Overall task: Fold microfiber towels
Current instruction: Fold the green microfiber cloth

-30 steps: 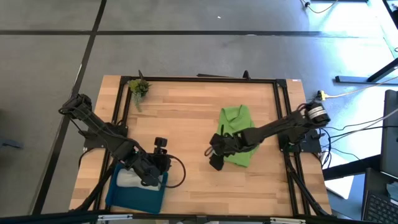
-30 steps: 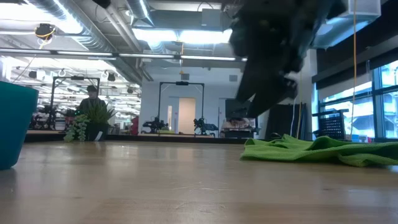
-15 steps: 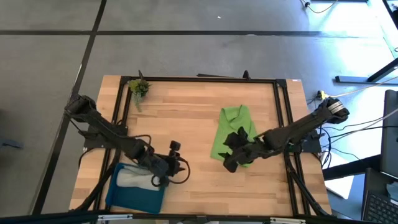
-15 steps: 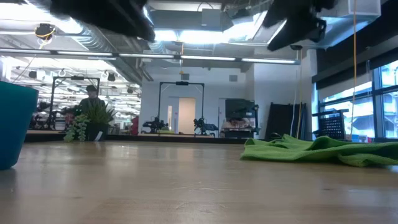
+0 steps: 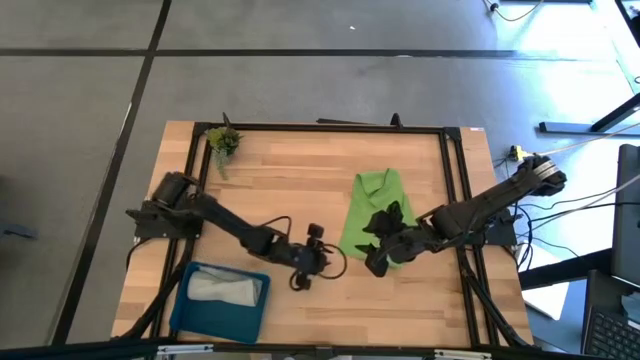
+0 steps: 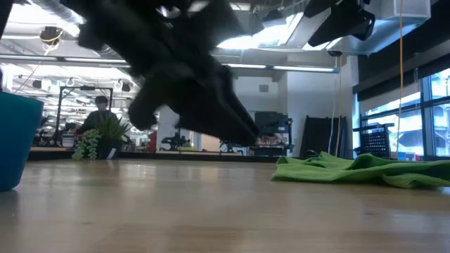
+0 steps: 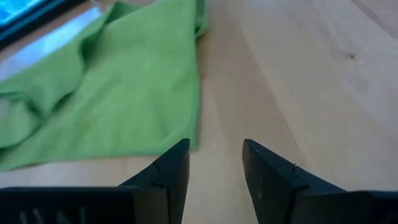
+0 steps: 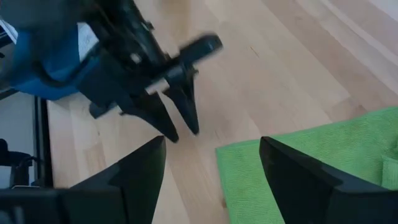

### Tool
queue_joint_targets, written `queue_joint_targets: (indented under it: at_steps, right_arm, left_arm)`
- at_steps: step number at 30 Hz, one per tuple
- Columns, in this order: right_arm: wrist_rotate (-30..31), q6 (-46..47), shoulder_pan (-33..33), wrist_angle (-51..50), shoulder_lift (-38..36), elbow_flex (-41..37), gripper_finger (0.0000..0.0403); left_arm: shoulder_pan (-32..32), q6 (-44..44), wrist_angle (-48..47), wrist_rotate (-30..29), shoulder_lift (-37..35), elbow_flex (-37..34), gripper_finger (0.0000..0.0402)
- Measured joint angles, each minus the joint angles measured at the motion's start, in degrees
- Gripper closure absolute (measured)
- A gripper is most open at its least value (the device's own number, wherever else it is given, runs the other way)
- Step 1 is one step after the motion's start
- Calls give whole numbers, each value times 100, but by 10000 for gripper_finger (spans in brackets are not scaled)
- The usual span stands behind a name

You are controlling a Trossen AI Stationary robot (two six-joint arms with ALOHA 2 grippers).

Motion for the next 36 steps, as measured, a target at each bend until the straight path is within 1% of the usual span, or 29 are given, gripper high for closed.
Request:
queue_joint_targets:
  at_steps: [4,7,10,13,18,27,30,32,34,36]
  right_arm:
    - [-14,-9,0,-30,-138,0,141]
    - [29,-26,0,-31,-172,0,141]
    - [29,-123,0,-33,-175,0,141]
    - [29,-136,0,-34,-175,0,141]
    - [29,-148,0,-37,-175,0,141]
    - [31,-145,0,-58,-175,0,141]
    - [31,-145,0,-56,-175,0,141]
    - [30,-143,0,-64,-175,0,141]
    - [29,-134,0,-64,-175,0,141]
    - [29,-132,0,-68,-175,0,141]
  left_arm:
    - [214,-3,145,425,405,252,265]
    - [335,-46,131,427,561,413,265]
    - [430,-66,137,460,574,514,265]
    - [533,-69,138,622,575,548,265]
    - [703,-101,115,1070,652,561,265]
    - [915,-105,74,1130,665,559,265]
    - [980,-105,163,1500,752,559,265]
    - [998,-100,89,1620,768,548,265]
    - [998,-1,214,1623,849,571,265]
    - [994,99,173,1496,881,546,265]
